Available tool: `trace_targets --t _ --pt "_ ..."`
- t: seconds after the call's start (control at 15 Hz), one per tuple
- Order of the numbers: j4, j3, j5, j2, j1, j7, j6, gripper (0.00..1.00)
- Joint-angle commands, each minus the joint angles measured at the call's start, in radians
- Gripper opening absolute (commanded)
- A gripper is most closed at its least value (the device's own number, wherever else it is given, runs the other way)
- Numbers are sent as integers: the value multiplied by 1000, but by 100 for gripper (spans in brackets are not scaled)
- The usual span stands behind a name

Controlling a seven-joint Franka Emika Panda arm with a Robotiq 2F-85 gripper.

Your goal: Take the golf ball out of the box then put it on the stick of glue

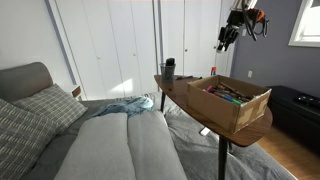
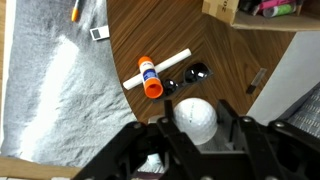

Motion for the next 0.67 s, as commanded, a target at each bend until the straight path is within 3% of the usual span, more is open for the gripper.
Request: trace_targets --t 0.0,0.33,0.4,0.47,0.53,0.6 --pt "89 39 -19 89 -32 37 -69 22" --pt "154 52 -200 111 -40 156 -149 22" --pt "143 54 -218 101 -41 187 -115 22" --pt "118 59 -169 102 -53 128 -110 22" --pt "123 61 -175 101 -54 135 -110 47" --pt "122 63 -175 102 -56 135 -110 47"
